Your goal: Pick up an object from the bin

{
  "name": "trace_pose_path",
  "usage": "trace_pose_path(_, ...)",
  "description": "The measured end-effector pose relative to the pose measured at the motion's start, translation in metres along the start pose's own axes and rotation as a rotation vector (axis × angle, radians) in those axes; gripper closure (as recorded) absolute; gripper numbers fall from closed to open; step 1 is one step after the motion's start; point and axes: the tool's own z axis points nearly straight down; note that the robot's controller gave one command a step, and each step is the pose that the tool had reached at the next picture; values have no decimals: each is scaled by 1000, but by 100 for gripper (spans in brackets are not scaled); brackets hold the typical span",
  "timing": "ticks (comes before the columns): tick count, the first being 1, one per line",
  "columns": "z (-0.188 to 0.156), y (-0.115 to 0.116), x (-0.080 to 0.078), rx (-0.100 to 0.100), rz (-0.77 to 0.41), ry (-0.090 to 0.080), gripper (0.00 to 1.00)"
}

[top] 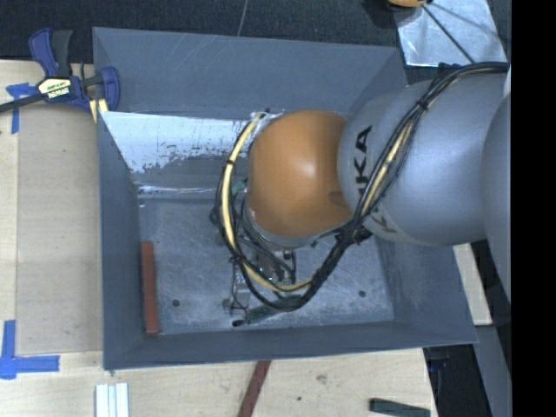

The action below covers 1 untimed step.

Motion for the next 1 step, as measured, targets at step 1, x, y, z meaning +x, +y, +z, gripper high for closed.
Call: trace_pose_path(1,-3,-1,-2,-1,3,-7,0)
